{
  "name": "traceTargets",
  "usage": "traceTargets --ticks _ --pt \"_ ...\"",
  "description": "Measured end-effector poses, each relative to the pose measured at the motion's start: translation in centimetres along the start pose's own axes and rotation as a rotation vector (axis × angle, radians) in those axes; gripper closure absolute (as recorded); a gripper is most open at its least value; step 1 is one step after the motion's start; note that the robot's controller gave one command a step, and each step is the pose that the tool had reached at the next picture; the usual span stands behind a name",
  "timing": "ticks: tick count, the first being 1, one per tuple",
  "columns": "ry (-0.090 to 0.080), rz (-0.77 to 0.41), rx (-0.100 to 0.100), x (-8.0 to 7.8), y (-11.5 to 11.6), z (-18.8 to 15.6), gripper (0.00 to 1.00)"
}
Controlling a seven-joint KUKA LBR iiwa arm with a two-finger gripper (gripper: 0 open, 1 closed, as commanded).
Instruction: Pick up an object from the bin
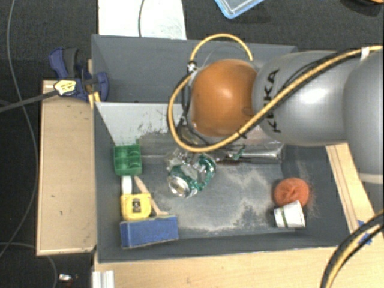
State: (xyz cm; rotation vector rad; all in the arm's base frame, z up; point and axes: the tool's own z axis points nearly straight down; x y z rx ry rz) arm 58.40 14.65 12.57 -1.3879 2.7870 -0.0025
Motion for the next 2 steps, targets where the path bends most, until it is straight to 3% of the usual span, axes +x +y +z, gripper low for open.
traceTargets --ticks 2 --pt "-0.003 0.01 0.001 -0.1 -0.1 -3.1 1.0"
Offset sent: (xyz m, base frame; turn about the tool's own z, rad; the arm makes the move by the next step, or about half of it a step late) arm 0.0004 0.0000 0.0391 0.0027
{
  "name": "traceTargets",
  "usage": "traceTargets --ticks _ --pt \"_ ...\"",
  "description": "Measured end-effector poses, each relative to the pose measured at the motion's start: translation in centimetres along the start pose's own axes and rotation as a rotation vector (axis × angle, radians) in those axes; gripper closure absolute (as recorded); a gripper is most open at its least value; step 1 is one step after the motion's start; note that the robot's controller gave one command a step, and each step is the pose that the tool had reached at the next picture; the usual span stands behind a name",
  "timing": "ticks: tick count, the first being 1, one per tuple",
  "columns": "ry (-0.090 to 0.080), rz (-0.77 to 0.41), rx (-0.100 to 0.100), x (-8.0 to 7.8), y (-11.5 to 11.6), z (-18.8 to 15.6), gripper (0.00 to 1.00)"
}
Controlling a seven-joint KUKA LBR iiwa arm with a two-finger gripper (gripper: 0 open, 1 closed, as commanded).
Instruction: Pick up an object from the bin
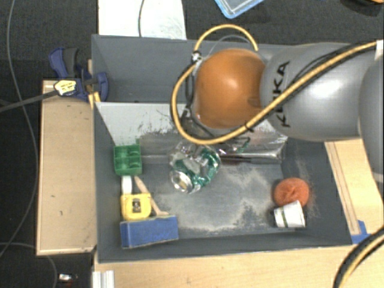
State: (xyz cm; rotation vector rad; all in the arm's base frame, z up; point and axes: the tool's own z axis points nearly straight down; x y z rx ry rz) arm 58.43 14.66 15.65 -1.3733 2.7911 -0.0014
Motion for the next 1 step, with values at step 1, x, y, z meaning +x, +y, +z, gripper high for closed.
traceTargets --ticks 1 --pt "0.004 0.002 -0.004 -0.01 0.05 -3.27 1.0"
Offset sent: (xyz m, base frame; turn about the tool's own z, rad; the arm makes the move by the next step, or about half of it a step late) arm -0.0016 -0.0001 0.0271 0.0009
